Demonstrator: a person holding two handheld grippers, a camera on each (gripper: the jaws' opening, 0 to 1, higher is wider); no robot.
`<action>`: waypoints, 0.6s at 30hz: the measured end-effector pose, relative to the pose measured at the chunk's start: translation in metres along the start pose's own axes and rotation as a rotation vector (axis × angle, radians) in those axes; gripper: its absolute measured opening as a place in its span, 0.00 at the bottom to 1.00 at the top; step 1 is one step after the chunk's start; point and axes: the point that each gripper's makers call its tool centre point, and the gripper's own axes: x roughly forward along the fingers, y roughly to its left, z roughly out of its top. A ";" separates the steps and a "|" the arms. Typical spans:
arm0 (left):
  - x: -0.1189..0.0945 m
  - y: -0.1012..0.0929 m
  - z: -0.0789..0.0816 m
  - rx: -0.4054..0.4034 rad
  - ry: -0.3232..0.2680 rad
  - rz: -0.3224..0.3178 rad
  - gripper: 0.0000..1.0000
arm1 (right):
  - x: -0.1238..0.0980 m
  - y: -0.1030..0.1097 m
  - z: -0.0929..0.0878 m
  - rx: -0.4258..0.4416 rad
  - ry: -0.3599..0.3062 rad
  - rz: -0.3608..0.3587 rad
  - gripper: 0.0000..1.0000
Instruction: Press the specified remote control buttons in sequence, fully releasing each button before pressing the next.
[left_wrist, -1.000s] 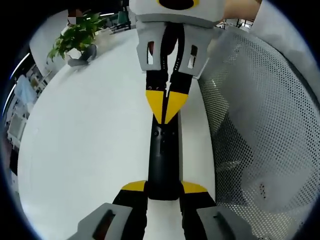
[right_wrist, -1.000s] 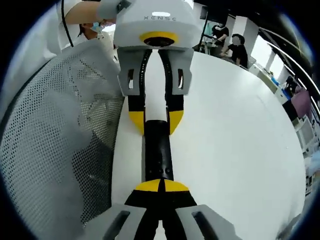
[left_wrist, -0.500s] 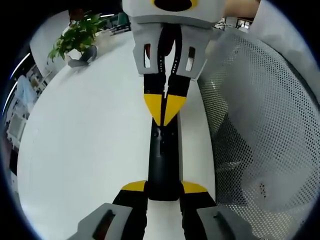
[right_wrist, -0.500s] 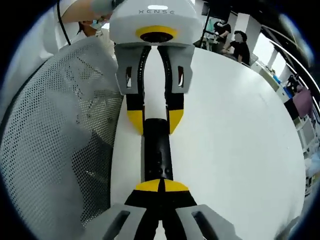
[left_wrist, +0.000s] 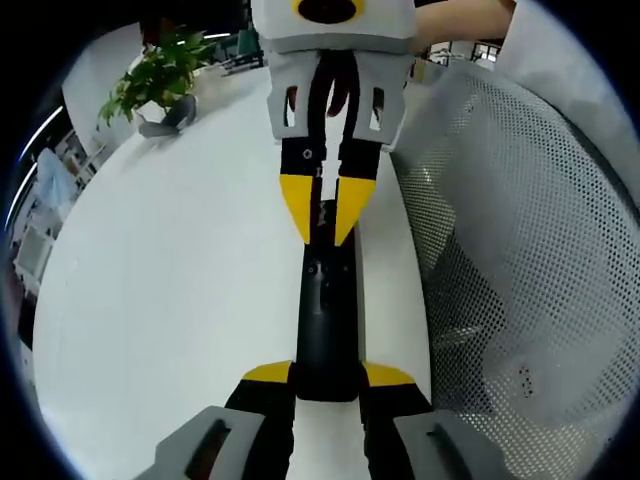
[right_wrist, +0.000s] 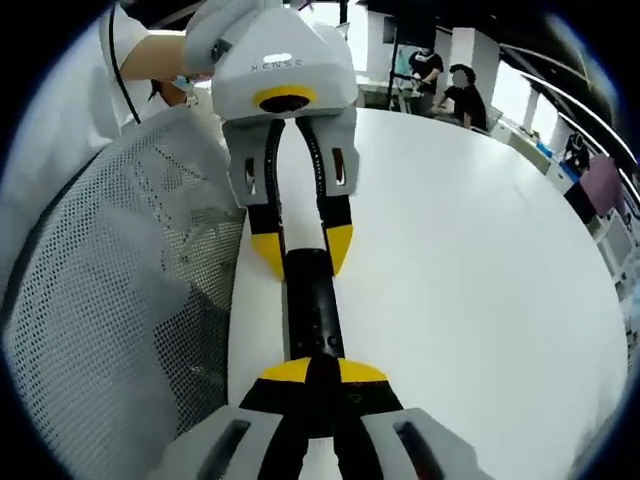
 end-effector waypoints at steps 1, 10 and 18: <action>0.000 0.000 0.000 0.000 0.001 0.000 0.24 | 0.002 0.000 0.000 0.005 0.000 0.004 0.08; 0.000 0.000 0.000 -0.001 0.001 0.001 0.24 | 0.003 0.002 -0.001 -0.039 0.042 0.026 0.08; 0.000 0.000 0.000 -0.002 0.001 0.002 0.24 | 0.004 0.003 -0.002 -0.063 0.058 0.036 0.08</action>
